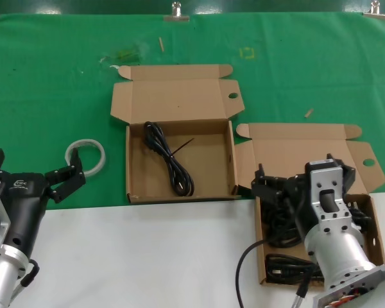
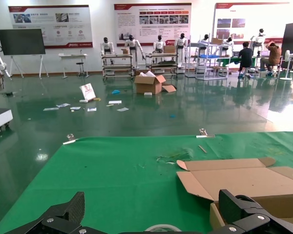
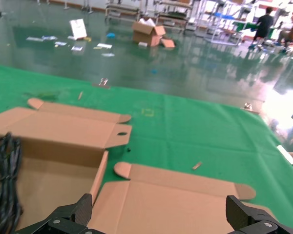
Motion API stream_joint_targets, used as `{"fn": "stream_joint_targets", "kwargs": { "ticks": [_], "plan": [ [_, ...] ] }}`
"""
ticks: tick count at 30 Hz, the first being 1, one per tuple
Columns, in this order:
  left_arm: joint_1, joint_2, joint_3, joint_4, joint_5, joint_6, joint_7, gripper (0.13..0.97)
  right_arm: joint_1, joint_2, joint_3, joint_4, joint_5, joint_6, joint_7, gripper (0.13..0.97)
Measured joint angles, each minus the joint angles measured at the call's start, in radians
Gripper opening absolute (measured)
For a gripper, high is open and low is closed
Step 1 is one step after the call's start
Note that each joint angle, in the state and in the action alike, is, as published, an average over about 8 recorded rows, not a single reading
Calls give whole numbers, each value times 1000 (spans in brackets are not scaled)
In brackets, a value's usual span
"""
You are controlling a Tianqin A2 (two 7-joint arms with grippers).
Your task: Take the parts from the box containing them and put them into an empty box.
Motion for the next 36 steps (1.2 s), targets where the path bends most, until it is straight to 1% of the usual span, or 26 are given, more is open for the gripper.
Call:
{"fn": "stream_joint_targets", "kwargs": {
  "ticks": [10,36],
  "plan": [
    [0,0,0,0,0,0,0,966,-8,0,38,-26,-123,-85,157,966],
    [0,0,0,0,0,0,0,966,-31,0,140,-95,-454,-311,577,966]
  ]
}}
